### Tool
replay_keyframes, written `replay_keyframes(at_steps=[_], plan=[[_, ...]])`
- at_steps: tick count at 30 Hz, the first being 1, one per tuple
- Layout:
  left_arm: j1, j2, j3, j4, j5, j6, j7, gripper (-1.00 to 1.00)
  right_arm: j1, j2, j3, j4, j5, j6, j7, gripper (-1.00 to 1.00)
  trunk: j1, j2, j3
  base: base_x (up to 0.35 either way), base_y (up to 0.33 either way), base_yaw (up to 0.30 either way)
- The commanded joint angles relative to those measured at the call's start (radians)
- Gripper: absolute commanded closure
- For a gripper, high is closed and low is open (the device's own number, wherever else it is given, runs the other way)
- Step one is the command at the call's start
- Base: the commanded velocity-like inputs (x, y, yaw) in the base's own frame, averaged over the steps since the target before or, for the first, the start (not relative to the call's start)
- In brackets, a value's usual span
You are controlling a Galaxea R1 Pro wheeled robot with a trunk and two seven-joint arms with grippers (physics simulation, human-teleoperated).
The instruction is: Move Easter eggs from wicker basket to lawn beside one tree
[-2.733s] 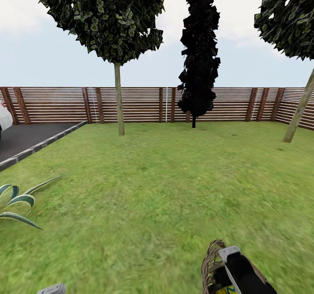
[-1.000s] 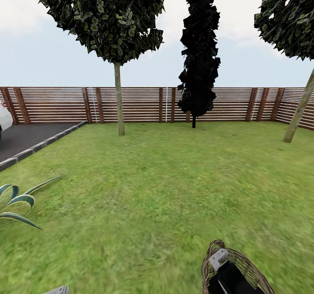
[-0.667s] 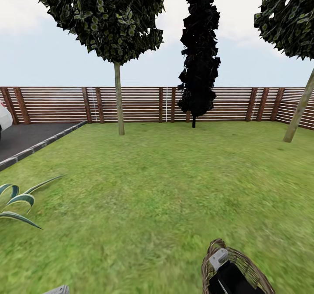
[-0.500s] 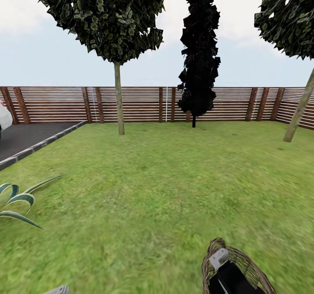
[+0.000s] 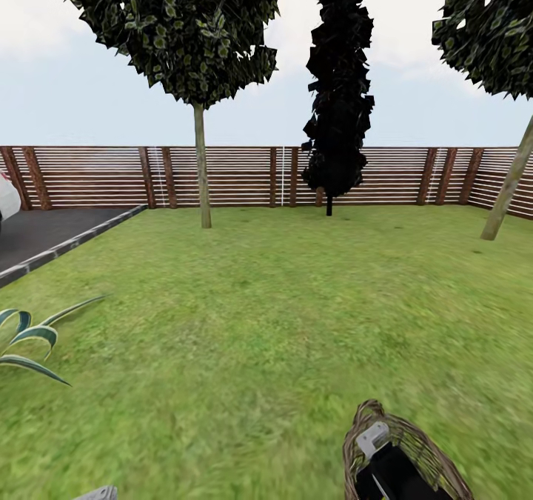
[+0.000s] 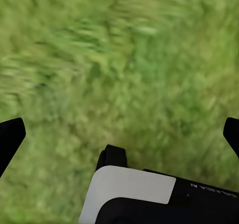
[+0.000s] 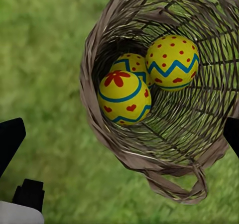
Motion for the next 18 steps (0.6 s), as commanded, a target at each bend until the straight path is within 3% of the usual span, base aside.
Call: replay_keyframes(at_steps=[1,18], plan=[[0.0,0.0,0.001,-0.002,0.002,0.004,0.0,-1.0,-0.001,-0.001,0.003,-0.001,0.01,0.005,0.006,-1.0,0.004,-0.008,-0.004,0.0,0.0,0.0],[0.0,-0.001,0.001,-0.002,0.002,0.004,0.001,-1.0,-0.001,-0.001,0.004,-0.001,0.01,0.005,0.005,-1.0,0.069,-0.127,-0.057,0.0,0.0,0.0]])
